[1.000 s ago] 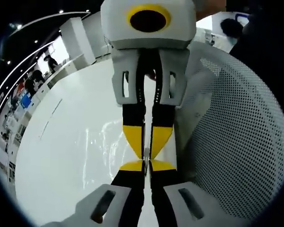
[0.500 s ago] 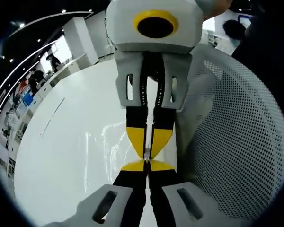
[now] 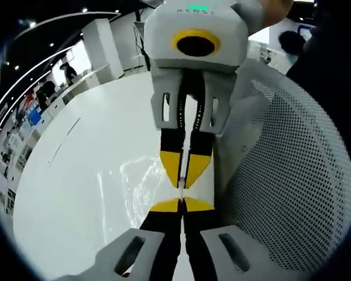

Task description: Open the resealable bag by pulling the two sides of the seal apart until the entire bag opening is separated and visibly accessible.

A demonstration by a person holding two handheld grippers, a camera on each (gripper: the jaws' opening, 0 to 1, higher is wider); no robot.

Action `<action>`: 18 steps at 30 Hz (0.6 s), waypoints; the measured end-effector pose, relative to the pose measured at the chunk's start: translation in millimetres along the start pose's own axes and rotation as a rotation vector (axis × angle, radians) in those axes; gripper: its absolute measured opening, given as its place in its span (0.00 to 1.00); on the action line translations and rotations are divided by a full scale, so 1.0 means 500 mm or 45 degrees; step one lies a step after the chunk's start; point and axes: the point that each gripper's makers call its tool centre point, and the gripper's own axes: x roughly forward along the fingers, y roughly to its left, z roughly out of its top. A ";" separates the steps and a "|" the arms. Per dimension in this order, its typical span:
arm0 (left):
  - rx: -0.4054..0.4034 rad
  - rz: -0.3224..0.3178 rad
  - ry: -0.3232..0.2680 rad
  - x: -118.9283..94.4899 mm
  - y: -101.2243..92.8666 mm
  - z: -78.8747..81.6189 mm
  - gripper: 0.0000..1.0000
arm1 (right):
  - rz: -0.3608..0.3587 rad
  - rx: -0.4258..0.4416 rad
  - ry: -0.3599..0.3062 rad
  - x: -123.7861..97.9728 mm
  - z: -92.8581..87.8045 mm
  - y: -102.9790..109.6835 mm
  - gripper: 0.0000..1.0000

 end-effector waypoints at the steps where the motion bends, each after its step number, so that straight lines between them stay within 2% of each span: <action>1: -0.001 0.001 0.000 -0.001 0.000 0.000 0.00 | -0.002 0.007 0.005 -0.001 -0.005 -0.001 0.00; 9: -0.028 0.003 -0.014 -0.007 -0.002 -0.002 0.00 | -0.022 0.065 0.000 -0.009 -0.019 0.002 0.00; 13: 0.002 0.018 -0.018 -0.006 -0.001 -0.003 0.00 | -0.036 0.048 0.010 -0.007 -0.018 0.005 0.00; 18: -0.022 0.026 -0.014 -0.004 0.000 -0.008 0.00 | -0.034 0.033 0.005 -0.009 -0.013 0.007 0.00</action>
